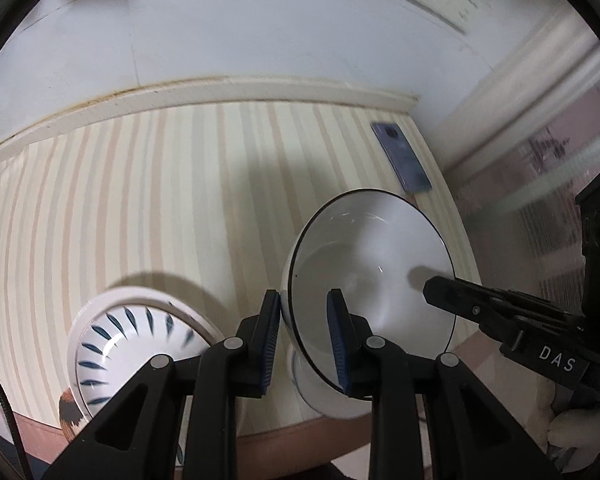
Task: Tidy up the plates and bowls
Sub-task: 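Lift the black-rimmed bowl and lower it onto the nested bowls, then open both tools and pull them back from the bowl stack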
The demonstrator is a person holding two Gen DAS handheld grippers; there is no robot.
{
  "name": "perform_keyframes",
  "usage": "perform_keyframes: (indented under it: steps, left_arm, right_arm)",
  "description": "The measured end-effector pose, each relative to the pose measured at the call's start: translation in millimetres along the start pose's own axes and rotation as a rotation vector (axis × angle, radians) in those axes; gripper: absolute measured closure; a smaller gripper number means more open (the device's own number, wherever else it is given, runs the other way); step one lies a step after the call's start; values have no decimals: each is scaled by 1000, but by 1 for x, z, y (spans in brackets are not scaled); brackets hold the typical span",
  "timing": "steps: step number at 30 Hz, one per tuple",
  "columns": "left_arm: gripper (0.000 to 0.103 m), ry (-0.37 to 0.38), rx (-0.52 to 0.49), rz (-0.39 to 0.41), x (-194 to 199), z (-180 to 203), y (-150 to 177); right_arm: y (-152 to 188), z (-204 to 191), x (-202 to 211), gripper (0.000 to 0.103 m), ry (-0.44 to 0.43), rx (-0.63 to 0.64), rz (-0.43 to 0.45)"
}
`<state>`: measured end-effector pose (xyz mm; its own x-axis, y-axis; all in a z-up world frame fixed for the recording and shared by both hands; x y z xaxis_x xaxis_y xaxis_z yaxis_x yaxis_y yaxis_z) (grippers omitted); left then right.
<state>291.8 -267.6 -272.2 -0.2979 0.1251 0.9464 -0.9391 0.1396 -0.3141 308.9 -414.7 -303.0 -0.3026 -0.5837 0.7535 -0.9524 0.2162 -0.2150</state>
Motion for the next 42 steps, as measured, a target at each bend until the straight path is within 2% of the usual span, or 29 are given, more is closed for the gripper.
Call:
perform_keyframes:
  steps: [7,13,21,30,38,39,41,42]
  left_arm:
    - [81,-7,-56,-48,-15,19,33]
    - [81,-29,-84,-83,-33,25,50]
    - [81,-61,-121,-116,-48,28,62]
    - [81,-76,-164,-144,-58,31,62]
    - [81,-84,-176,-132,-52,30,62]
    - [81,-88,-174,-132,-50,29,62]
    - [81,-86,-165,-134,-42,25,62]
    - [80,-81,-161,-128,-39,24,62]
  right_arm:
    - [44,25,4,88,9,-53,-17]
    - [64,40,-3,88,17,-78,-38]
    - [76,52,-16,88,17,-106,-60]
    - [73,57,-21,88,41,-113,-61]
    - [73,59,-21,87,59,-136,-62]
    - [73,60,-21,85,64,-138,-64]
    - [74,57,-16,73,79,-138,-64]
    - [75,55,-13,63,85,-135,-60]
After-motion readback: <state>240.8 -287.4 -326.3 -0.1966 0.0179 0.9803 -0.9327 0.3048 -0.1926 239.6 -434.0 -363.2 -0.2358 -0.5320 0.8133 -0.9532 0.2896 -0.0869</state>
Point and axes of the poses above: each gripper's, at about its wrist camera, not at the fingertips, and x roughly against the way its jaws point, z to its right, y to its underside, the point moved 5 cm from there along -x, roughly the way its jaws point, and after that the axes turned 13 degrees about -y, right-handed, at the moved point
